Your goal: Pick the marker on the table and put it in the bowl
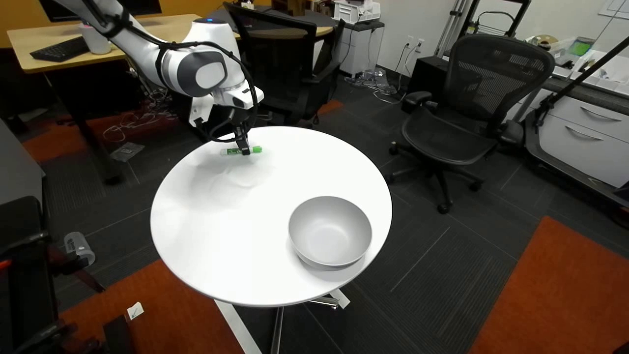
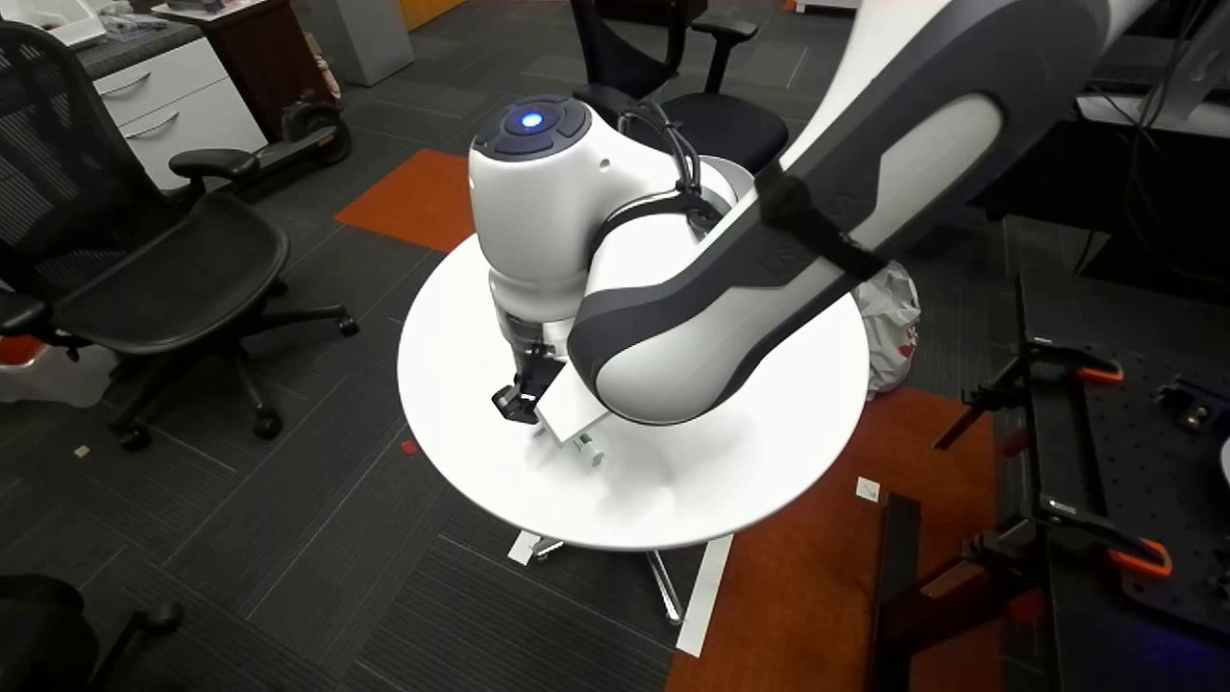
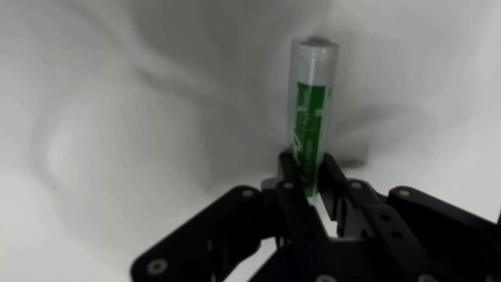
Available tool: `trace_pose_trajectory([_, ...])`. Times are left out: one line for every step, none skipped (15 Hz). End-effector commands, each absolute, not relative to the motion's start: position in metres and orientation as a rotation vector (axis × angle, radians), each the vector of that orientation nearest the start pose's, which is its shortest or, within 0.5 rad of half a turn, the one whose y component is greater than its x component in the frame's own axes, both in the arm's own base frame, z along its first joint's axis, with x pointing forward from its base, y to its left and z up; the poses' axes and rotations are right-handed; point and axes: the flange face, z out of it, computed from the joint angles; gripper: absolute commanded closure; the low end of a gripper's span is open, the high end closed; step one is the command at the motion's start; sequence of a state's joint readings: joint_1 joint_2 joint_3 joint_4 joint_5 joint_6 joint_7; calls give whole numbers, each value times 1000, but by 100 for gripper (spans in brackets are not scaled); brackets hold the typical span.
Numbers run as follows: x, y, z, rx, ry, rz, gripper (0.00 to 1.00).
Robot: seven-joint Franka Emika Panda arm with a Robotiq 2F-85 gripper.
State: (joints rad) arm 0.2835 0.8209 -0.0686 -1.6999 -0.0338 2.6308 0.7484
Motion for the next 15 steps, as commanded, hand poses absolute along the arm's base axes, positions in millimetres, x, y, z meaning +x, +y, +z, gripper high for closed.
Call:
trace_pose_trajectory([652,141,162,-3054,748,-252,95])
trace_pose_trajectory([650,133,174,-3051,766,-274,95])
trace_pose_trajectory([644,120,190,-3050,752,-298,95])
trace_pose_trajectory([639,110,205,-3050,744,-338,95])
trace_pose_trajectory([636,99,218,-3050,735,-378,95])
trace_pose_trajectory([630,88,233,-3049,728,-414,95])
trace_pose_trajectory([624,76,249,-3050,730,-449,95])
trace_pose_trajectory([616,65,264,-3054,724,-481,95])
trace_pose_trajectory([608,54,278,-3062,718,-510,95])
trace_pose_trajectory([599,41,291,-3071,721,-546,95])
trace_pose_trajectory([590,28,304,-3081,711,-577,95])
trace_pose_trajectory([580,13,316,-3093,704,-612,95])
trace_pose_trajectory([570,-3,327,-3110,699,-630,95])
trace_pose_trajectory([560,-19,338,-3124,698,-638,95])
trace_pose_trajectory([553,-35,346,-3129,702,-651,95])
